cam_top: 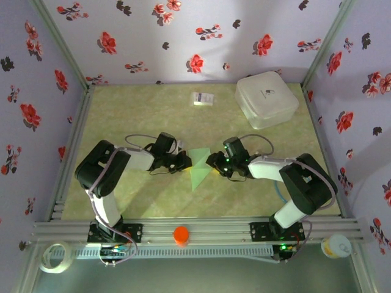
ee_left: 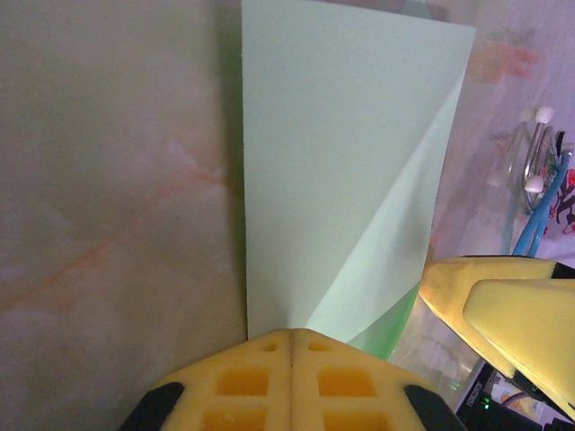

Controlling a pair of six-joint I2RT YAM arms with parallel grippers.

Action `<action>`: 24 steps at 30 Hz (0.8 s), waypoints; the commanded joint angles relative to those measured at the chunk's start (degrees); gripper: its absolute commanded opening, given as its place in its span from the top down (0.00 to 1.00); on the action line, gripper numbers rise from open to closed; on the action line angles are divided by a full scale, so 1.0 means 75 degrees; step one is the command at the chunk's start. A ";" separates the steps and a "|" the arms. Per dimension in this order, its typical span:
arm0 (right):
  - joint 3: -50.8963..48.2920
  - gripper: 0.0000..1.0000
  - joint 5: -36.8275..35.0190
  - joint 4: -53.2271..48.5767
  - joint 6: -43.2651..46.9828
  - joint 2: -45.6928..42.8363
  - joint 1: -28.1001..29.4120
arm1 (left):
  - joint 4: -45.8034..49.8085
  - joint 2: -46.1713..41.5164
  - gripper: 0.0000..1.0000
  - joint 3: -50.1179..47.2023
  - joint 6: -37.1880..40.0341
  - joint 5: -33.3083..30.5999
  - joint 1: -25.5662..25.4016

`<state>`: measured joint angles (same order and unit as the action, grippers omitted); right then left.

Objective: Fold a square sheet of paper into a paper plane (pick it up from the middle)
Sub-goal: Fold the wing for the fifth time at the center of the table.

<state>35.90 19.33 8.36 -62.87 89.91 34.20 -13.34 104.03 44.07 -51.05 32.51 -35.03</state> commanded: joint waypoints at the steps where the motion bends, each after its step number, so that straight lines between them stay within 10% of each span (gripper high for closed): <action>1: 0.0404 0.55 0.0035 -0.0390 0.0459 -0.0008 -0.0210 | 0.0572 0.0312 0.98 -0.0299 0.0198 -0.0152 -0.0012; 24: 0.1346 0.57 0.1525 -0.0554 0.1541 0.1359 -0.0844 | 0.0512 0.0182 1.00 -0.0263 0.0153 -0.0068 0.0024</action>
<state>46.76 26.98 2.46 -52.42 98.74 28.29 -13.69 104.03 43.97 -50.85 33.06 -34.87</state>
